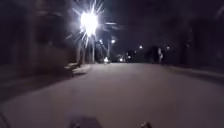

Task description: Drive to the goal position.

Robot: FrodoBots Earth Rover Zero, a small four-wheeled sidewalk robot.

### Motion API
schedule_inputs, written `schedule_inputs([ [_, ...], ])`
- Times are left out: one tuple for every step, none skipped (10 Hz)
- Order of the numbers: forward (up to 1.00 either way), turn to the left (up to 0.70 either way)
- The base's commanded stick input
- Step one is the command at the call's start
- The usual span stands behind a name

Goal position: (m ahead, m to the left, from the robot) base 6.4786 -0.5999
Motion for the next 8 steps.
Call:
schedule_inputs([
  [0.50,0.00],
  [0.50,0.00],
  [0.50,0.00],
  [0.50,0.00],
  [0.50,0.00],
  [0.50,0.00],
  [0.50,0.00],
  [0.50,0.00],
])
